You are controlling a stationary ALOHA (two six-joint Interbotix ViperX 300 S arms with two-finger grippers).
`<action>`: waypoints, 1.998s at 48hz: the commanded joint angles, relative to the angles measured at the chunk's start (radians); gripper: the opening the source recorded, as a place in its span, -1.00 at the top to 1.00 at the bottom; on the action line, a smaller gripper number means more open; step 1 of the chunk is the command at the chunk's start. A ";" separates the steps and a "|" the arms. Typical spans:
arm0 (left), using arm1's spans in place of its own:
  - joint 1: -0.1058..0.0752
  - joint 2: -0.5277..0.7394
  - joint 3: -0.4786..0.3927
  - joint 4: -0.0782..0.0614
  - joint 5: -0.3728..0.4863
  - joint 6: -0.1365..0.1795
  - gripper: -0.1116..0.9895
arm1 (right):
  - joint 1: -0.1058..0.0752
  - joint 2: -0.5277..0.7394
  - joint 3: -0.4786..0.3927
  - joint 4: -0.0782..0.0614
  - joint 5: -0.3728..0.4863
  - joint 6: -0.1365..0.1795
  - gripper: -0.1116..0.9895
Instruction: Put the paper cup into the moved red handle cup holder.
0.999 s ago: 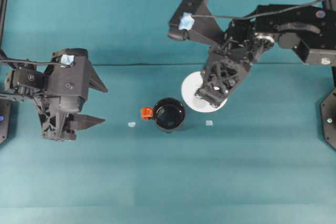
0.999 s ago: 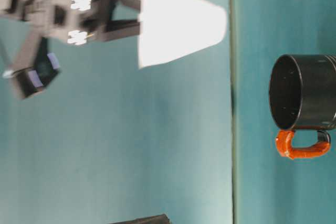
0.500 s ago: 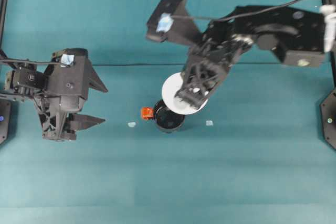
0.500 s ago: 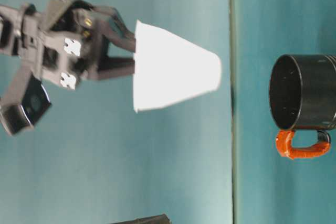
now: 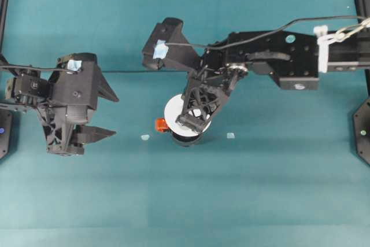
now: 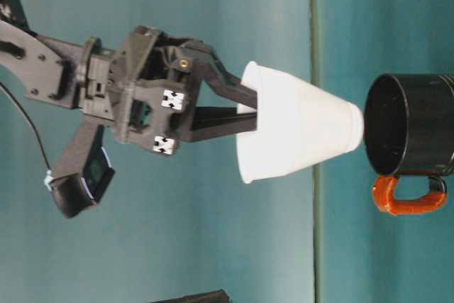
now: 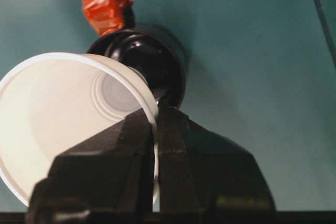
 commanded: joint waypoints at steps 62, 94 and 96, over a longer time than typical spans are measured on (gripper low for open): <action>-0.003 -0.005 -0.011 0.003 -0.005 -0.002 -0.80 | 0.014 0.069 0.067 -0.015 -0.149 -0.005 0.99; -0.003 -0.041 0.002 0.002 -0.040 0.000 -0.80 | 0.018 0.066 0.055 0.008 -0.144 0.000 0.41; -0.003 -0.049 0.006 0.003 -0.048 0.000 -0.80 | 0.018 0.061 0.055 0.008 -0.146 0.002 0.22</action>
